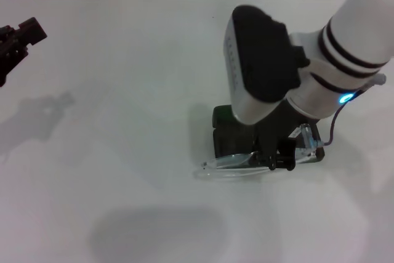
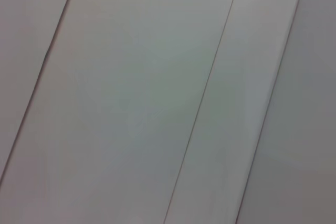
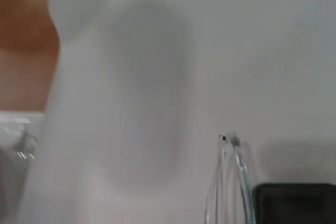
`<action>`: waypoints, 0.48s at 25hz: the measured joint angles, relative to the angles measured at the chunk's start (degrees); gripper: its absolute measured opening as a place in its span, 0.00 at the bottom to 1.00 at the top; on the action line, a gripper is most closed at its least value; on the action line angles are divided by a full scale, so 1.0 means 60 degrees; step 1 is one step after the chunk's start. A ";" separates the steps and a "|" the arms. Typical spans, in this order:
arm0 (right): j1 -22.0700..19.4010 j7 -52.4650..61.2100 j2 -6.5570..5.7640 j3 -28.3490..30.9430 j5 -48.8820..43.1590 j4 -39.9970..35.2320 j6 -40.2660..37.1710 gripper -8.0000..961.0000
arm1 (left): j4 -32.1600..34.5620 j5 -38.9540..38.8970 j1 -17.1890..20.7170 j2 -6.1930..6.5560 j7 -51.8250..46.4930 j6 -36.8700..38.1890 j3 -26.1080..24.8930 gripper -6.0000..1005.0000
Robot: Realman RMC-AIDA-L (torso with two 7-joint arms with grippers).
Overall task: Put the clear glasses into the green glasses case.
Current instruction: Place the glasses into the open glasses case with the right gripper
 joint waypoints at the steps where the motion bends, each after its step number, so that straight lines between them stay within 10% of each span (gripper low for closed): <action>1: 0.0005 0.0090 0.0000 -0.0143 -0.0135 -0.0091 0.0030 0.08 | 0.0000 0.0001 0.0000 -0.0010 0.0001 -0.0003 -0.0001 0.07; 12: -0.0284 0.1268 0.0000 -0.1130 -0.1266 -0.0528 0.0515 0.08 | -0.0132 -0.0007 0.0098 -0.0342 0.0365 -0.0018 -0.0010 0.08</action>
